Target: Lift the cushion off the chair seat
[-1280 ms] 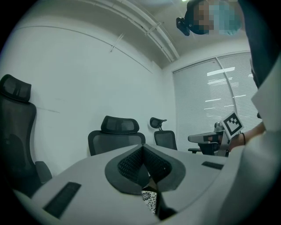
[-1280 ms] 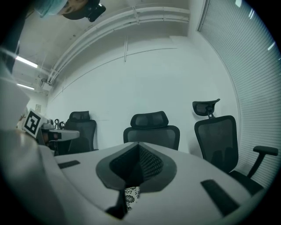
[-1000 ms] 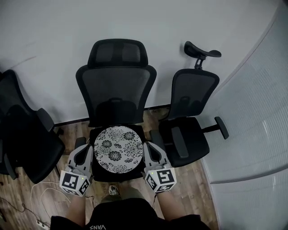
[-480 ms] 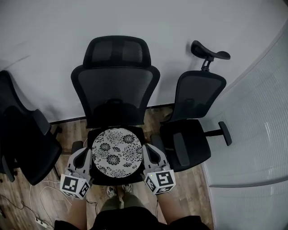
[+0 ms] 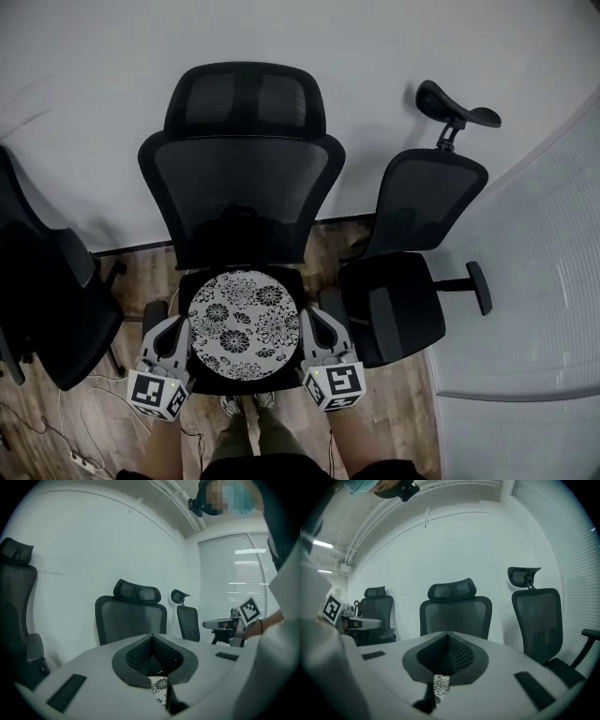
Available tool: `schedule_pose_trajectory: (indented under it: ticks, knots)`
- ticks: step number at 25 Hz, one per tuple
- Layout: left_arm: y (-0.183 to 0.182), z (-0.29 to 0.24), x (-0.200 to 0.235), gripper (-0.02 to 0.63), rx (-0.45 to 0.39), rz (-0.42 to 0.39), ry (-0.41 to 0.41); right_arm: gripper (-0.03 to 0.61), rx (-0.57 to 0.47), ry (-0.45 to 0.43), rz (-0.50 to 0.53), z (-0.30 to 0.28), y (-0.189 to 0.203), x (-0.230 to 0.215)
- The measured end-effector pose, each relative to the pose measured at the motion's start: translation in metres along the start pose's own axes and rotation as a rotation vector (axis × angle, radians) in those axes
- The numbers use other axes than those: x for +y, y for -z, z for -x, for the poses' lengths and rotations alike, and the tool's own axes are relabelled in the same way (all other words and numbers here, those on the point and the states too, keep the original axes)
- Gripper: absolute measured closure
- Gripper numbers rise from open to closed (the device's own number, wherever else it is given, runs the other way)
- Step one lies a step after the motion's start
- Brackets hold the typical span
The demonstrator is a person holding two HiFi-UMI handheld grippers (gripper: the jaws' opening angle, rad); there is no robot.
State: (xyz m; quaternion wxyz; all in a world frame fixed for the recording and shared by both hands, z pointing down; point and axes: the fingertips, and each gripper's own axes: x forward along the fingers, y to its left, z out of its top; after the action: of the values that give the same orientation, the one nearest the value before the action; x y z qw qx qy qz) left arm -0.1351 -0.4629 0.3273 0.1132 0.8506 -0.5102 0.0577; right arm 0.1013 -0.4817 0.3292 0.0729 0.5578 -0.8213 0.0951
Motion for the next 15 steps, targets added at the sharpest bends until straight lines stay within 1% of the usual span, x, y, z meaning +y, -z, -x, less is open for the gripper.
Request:
schedule_pose_trajectory:
  ticks: [5, 15]
  knots:
    - [0.024, -0.016, 0.007, 0.603, 0.018, 0.017, -0.001, 0.565, 0.031, -0.004, -0.036, -0.017, 0.029, -0.007]
    - [0.081, -0.039, 0.013, 0.603, 0.077, 0.04, 0.005, 0.566, 0.107, -0.016, -0.009, -0.04, 0.098, -0.012]
